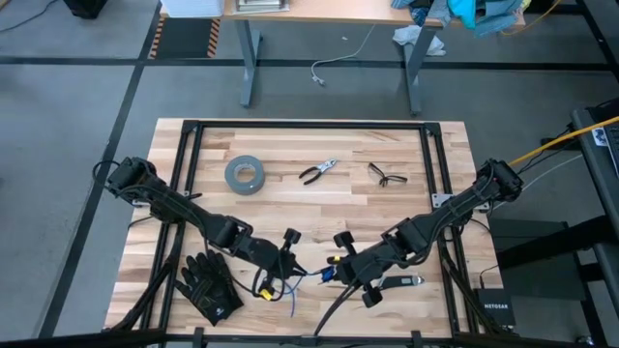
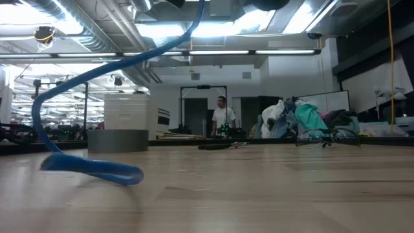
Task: Coil cords
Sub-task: Coil the blue wire cable onto the black spool
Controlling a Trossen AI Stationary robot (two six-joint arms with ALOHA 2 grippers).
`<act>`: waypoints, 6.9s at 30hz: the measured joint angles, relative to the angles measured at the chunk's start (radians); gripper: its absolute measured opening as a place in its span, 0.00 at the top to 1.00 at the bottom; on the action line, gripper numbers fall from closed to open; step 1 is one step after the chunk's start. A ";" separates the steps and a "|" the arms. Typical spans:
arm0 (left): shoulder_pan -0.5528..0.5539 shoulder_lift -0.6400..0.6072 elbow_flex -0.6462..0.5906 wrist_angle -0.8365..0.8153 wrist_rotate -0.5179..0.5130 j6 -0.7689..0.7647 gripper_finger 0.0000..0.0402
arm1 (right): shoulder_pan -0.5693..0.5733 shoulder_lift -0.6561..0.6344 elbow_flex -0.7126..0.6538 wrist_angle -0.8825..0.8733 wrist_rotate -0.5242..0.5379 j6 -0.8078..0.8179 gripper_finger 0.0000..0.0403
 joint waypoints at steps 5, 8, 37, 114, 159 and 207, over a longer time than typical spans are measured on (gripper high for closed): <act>-0.002 0.000 0.000 0.004 -0.017 0.008 1.00 | 0.000 0.000 0.000 0.007 -0.021 -0.004 1.00; -0.007 0.000 0.000 0.033 -0.019 0.035 1.00 | 0.000 0.000 0.000 0.011 -0.038 -0.003 1.00; -0.071 0.000 0.047 0.079 -0.161 0.218 1.00 | -0.044 0.065 0.000 0.049 -0.203 0.000 1.00; 0.022 0.120 0.047 0.044 -0.180 0.123 0.68 | -0.036 0.084 -0.001 0.302 -0.588 -0.189 1.00; -0.133 0.182 -0.185 0.577 -0.468 -0.193 0.68 | -0.037 0.084 0.000 0.308 -0.580 -0.193 1.00; 0.005 0.224 -0.170 0.679 0.000 -0.334 0.99 | -0.037 0.084 0.000 0.465 -0.534 -0.316 1.00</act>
